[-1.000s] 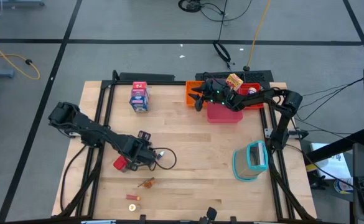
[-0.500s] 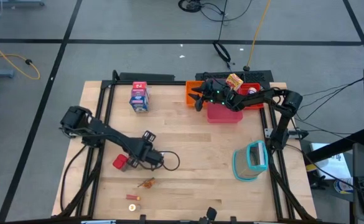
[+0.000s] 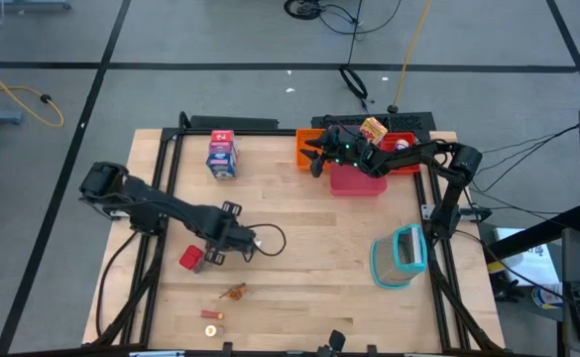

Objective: Pick & Place Kitchen Items
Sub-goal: Put the large black food coloring bottle into the orange bin

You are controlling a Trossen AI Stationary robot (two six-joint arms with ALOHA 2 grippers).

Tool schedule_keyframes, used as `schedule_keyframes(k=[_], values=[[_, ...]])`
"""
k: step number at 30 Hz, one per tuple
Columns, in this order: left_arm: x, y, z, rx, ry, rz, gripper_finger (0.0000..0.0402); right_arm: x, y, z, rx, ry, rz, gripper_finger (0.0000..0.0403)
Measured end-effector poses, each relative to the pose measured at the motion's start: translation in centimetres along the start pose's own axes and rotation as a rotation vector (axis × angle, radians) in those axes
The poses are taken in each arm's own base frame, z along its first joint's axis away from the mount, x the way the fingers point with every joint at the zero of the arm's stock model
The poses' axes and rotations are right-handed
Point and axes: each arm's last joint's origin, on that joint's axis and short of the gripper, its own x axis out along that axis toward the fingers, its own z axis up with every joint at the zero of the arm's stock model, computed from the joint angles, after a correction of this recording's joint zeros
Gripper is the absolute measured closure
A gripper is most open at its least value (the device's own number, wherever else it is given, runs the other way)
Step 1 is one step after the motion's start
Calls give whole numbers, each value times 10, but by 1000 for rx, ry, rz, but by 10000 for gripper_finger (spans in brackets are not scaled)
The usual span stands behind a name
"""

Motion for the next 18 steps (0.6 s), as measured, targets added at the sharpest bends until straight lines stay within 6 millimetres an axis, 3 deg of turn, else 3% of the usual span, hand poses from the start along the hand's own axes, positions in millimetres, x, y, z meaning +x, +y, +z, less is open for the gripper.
schedule_keyframes(k=[6,11,18], values=[[-30,12,-5,-116,-175,162,321,0,0,0,0,0,0,248],[-57,31,-3,-257,-431,234,321,0,3,1,13,-8,19,248],[-83,66,8,-344,-750,331,321,-1,17,12,69,-98,324,248]])
